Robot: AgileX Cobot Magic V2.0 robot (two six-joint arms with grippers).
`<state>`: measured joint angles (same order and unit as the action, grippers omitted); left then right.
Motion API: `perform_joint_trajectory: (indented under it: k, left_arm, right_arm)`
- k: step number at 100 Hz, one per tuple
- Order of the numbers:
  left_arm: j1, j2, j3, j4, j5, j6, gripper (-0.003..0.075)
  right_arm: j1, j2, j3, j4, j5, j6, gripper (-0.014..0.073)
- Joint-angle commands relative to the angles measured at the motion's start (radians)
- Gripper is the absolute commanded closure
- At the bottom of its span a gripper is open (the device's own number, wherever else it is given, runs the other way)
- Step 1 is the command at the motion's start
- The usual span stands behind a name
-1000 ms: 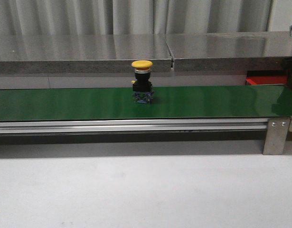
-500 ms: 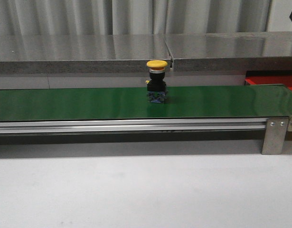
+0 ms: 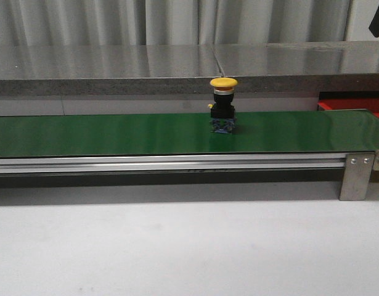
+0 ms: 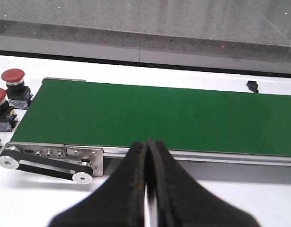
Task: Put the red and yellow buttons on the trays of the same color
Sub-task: 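Grasp the yellow button at the belt end with the right gripper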
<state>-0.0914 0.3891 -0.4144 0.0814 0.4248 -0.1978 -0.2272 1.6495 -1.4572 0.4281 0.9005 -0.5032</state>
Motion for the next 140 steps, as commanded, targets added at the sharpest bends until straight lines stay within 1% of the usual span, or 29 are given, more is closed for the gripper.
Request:
perform_joint_trajectory:
  k: [1, 15, 25, 42, 61, 78, 101, 128, 133, 140]
  left_arm:
    - [-0.009, 0.004, -0.025, -0.004, -0.080, -0.008, 0.0739]
    - [-0.009, 0.004, -0.025, -0.004, -0.080, -0.008, 0.0739]
    - [-0.009, 0.004, -0.025, -0.004, -0.080, -0.008, 0.0739]
    - [-0.009, 0.004, -0.025, -0.004, -0.080, -0.008, 0.0739]
    - [-0.009, 0.004, -0.025, -0.004, -0.080, -0.008, 0.0739]
    - [-0.009, 0.004, -0.025, -0.004, -0.080, -0.008, 0.0739]
    - [-0.009, 0.004, -0.025, -0.004, -0.080, -0.008, 0.0739]
    - [-0.009, 0.004, -0.025, -0.004, -0.080, -0.008, 0.0739]
    - [-0.009, 0.004, -0.025, -0.004, -0.080, -0.008, 0.0739]
    - [-0.009, 0.004, -0.025, -0.004, -0.080, -0.008, 0.0739]
  right_arm:
    - [0.012, -0.076, 0.035, 0.050, -0.026, -0.051, -0.0052]
    - [0.065, -0.085, 0.107, 0.050, -0.025, -0.102, -0.0052]
    - [0.126, -0.085, 0.139, 0.049, -0.069, -0.135, -0.0052]
    - [0.243, -0.072, 0.142, 0.044, -0.166, -0.161, -0.0052]
    - [0.317, -0.033, 0.138, 0.044, -0.229, -0.165, -0.0052]
    - [0.337, 0.022, 0.133, 0.044, -0.247, -0.165, -0.0052]
    - [0.346, 0.086, 0.069, 0.044, -0.244, -0.165, -0.0052]
    - [0.346, 0.108, 0.032, 0.048, -0.256, -0.165, -0.0049]
    - [0.346, 0.108, 0.032, 0.048, -0.256, -0.165, -0.0029]
    - [0.346, 0.108, 0.032, 0.047, -0.251, -0.165, 0.0043]
